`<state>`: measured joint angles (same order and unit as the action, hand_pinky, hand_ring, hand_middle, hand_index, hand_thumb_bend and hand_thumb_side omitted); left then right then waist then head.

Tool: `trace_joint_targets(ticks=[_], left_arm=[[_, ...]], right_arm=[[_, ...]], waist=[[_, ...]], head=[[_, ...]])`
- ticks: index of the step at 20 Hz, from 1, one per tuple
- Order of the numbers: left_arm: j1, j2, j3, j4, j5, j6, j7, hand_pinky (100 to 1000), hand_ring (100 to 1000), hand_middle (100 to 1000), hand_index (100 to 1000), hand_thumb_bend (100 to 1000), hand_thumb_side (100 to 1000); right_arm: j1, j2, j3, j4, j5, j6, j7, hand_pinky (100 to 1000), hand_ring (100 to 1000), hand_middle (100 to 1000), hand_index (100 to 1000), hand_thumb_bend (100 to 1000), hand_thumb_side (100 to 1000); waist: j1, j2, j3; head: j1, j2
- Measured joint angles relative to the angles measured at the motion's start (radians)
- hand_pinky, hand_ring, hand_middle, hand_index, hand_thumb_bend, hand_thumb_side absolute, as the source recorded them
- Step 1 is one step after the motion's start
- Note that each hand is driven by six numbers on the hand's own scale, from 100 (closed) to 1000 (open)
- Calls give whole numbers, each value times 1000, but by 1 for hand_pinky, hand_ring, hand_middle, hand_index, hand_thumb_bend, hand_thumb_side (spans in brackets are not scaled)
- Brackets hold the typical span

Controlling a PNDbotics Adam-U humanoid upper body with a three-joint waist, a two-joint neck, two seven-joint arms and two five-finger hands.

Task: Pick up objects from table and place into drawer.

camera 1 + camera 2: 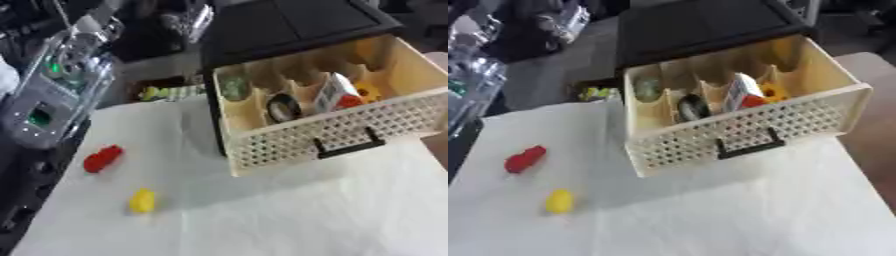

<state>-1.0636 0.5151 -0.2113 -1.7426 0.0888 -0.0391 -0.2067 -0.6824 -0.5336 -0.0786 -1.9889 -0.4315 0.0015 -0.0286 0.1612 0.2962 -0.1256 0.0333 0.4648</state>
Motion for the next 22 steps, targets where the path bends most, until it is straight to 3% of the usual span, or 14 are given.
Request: trace_joint_targets(ticks=[8, 16, 22], left_arm=[[138, 85, 65, -219, 160, 64, 45, 555, 730, 742, 903, 100, 537], [315, 108, 117, -243, 245, -9, 51, 495, 679, 692, 879, 100, 587], [448, 94, 136, -244, 268, -84, -5, 459, 644, 658, 866, 100, 649]], right_arm=[[0, -21, -1, 0, -1, -27, -27, 711, 699, 397, 718, 100, 1000], [-9, -105, 10, 0, 38, -104, 1, 688, 709, 429, 738, 100, 1000], [-22, -236, 59, 0, 59, -202, 103, 658, 744, 477, 766, 100, 1000]], waist=[[-38, -12, 24], [-83, -27, 41], [-103, -41, 52]], head=[[-16, 27], [-17, 53], [-9, 71]])
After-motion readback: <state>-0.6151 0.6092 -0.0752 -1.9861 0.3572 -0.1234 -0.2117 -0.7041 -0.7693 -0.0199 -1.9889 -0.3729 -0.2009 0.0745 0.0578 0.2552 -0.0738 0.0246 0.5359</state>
